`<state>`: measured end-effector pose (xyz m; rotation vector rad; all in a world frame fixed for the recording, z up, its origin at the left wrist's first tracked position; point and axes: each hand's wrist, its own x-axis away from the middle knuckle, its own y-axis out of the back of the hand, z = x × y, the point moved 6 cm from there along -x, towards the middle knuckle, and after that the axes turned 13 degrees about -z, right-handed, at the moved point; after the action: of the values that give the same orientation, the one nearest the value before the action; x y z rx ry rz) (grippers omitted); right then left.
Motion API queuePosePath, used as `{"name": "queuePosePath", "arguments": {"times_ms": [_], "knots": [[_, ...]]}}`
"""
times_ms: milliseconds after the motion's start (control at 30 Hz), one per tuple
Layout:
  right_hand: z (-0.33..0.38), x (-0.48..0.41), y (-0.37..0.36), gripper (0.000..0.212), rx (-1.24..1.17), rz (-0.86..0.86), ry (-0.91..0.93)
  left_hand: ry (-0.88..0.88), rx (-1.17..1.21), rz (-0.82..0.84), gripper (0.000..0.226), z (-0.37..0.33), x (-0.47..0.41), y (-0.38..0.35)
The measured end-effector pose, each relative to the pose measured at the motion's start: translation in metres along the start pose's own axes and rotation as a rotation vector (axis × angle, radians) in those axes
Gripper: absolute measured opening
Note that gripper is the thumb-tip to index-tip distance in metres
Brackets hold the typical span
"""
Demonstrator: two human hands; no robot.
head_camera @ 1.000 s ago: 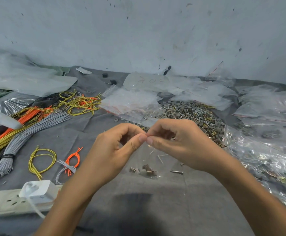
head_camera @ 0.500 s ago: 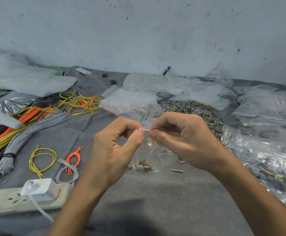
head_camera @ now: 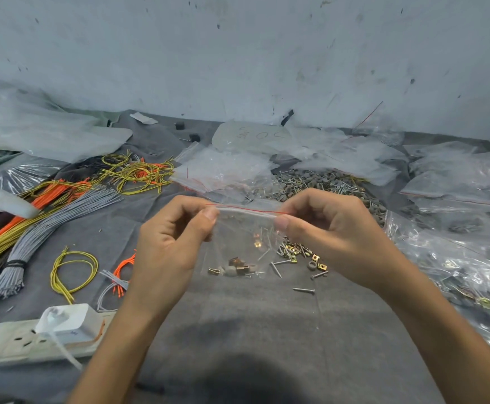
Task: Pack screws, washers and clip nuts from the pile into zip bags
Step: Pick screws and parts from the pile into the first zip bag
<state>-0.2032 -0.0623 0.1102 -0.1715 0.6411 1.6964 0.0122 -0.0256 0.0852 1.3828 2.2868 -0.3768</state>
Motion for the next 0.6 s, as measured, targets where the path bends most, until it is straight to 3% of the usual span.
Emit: {"name": "queuePosePath", "arguments": {"times_ms": [133, 267, 400, 500, 600], "knots": [[-0.006, -0.002, -0.002, 0.003, 0.065, 0.035, 0.017, 0.06, 0.02, 0.003, 0.018, 0.012, -0.001, 0.0], [-0.016, -0.004, -0.001, 0.008, 0.163, 0.033, 0.044, 0.076, -0.136, 0.074, 0.012, 0.02, 0.0, -0.004], [-0.027, -0.004, -0.006, 0.01, 0.261, 0.056, 0.073, -0.137, -0.398, 0.237, 0.031, 0.003, -0.002, -0.031], [-0.031, -0.004, -0.006, 0.008, 0.307, 0.057, 0.085, -0.263, -0.451, 0.365, 0.016, -0.011, -0.002, -0.055], [-0.033, -0.003, 0.0, 0.006, 0.313, 0.049, 0.075, -0.263, -0.458, 0.407, 0.006, -0.014, -0.006, -0.063]]}}
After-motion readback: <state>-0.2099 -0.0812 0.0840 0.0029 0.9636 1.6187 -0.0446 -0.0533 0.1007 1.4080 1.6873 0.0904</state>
